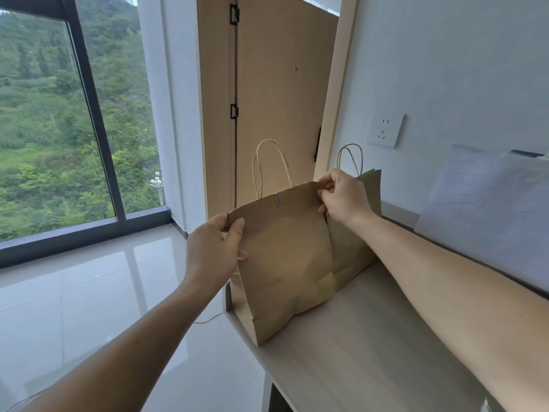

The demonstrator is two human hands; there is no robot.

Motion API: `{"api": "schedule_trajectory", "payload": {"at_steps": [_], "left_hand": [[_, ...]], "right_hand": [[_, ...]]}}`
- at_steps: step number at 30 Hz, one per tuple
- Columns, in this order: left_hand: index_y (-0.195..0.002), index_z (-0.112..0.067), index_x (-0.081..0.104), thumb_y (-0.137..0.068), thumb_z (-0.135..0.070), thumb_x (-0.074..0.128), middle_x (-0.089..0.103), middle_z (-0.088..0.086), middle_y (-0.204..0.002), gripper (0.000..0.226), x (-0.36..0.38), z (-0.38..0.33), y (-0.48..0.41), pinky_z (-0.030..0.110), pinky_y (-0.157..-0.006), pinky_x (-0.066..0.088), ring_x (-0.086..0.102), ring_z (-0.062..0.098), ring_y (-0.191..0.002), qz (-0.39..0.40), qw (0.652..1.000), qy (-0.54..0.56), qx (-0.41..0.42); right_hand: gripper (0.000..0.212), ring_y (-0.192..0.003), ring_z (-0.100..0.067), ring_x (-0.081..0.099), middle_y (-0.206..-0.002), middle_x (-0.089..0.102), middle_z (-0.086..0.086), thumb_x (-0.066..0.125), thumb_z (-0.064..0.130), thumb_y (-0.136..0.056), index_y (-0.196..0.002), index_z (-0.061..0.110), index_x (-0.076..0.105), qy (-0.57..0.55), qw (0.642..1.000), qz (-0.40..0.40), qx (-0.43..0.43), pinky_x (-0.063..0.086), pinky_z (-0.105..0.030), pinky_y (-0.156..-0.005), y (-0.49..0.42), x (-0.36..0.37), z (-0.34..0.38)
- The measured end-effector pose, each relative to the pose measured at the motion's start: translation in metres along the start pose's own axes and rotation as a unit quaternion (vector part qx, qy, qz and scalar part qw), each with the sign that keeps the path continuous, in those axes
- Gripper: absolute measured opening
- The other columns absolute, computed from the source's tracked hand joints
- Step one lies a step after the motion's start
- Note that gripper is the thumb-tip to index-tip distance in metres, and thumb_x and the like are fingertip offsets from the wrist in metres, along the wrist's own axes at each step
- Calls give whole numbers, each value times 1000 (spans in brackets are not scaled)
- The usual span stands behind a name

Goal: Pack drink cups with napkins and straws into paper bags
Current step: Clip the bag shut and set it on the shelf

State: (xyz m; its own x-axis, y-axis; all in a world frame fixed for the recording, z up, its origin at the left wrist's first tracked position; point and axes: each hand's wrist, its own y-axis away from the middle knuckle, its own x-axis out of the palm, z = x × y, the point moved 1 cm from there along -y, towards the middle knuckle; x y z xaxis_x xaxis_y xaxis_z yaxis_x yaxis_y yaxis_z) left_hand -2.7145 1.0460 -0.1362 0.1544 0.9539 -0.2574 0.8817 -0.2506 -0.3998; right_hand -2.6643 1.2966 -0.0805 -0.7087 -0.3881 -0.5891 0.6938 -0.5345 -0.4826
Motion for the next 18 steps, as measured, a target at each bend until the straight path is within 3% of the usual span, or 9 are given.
{"api": "schedule_trajectory", "payload": {"at_steps": [6, 12, 15, 17, 18], "left_hand": [[-76, -31, 63, -97, -29, 60, 64, -9, -52, 21, -4, -7, -6, 6, -47, 38, 63, -1, -48, -13, 1000, -8, 9], [-76, -39, 62, -96, -31, 61, 66, -7, -54, 21, 0, -10, 1, 7, -52, 40, 63, -5, -53, -16, 999, -12, 32], [-78, -34, 63, -95, -31, 60, 66, -5, -53, 18, 1, -7, 4, 15, -50, 41, 64, 0, -51, -9, 999, -21, 31], [-85, -27, 65, -94, -29, 61, 68, -4, -63, 10, 2, -4, 4, 13, -52, 43, 65, 6, -53, -6, 1000, -16, 24], [-93, -25, 65, -93, -30, 62, 70, -7, -77, 6, 3, -3, 4, 15, -58, 46, 66, 10, -61, -10, 999, -26, 25]], "right_hand": [[31, -48, -7, 66, -86, 64, 9, 59, 9, -93, -83, 37, 51, 0, 1000, -10, -3, 54, -27, -55, 6, -3, -4], [29, -50, -7, 65, -99, 66, 3, 59, 8, -93, -105, 34, 53, -2, 1000, -13, -10, 56, -29, -67, 11, -4, -8], [31, -73, -11, 69, -98, 68, -1, 64, 13, -91, -115, 32, 58, 26, 1000, 3, -16, 54, -29, -74, 14, -3, -11], [43, -102, -17, 63, -114, 66, -1, 67, 18, -90, -131, 28, 54, 61, 998, 15, -28, 43, -24, -83, 20, -2, -14], [52, -114, -16, 58, -127, 62, 1, 67, 21, -90, -138, 27, 49, 72, 996, 21, -38, 39, -23, -89, 24, -2, -15]]}}
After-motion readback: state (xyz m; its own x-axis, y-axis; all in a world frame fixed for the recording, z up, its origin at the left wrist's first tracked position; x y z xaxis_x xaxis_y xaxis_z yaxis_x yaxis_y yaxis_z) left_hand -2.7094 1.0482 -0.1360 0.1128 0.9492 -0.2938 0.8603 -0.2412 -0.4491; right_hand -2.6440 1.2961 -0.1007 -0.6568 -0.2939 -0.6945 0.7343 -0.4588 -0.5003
